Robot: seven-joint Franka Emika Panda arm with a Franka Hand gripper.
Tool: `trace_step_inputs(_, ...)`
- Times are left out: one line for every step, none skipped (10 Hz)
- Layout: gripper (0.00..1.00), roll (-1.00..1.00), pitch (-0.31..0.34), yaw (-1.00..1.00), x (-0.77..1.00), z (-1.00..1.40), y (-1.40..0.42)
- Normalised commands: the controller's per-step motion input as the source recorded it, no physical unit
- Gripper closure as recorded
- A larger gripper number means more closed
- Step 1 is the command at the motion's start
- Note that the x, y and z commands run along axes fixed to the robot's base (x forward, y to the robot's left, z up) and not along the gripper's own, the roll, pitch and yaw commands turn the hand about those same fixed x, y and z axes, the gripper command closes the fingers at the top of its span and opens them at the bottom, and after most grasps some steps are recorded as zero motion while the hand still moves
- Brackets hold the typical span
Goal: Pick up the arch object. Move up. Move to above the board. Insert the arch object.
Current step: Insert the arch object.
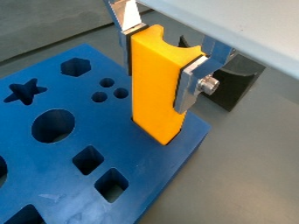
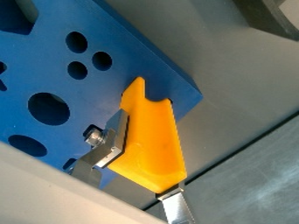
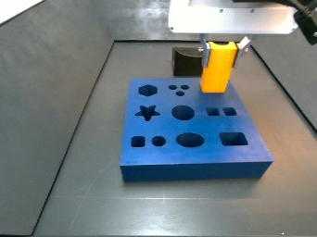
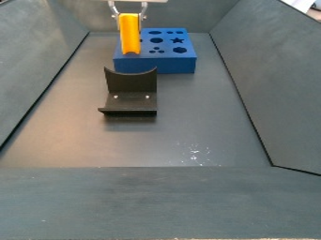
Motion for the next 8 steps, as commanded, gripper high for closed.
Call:
trace_step_inputs(1.0,-0.06,-0.003,0.0,-0.08,-0.3,0.0)
trace_step_inputs(1.0,-0.12,-0.007,0.0,0.0,-0.65,-0.08)
trace_step_inputs(1.0,0.0,-0.031,0.0,0.07,-0.92,-0.12)
trace_step_inputs(1.0,0.0,-0.003,0.0,0.16,-0.82,-0.07)
trace_step_inputs(1.0,0.0,0.0,0.0,0.2,-0.81,-0.06)
trace_step_inputs(1.0,0.0,-0.013,0.0,0.13,-0.67,-0.01)
trace_step_inputs(1.0,-0.22,-0.096,0.0,0.0,-0.22,0.05)
trace_step_inputs(1.0,0.0,0.0,0.0,0.0,0.0,0.0)
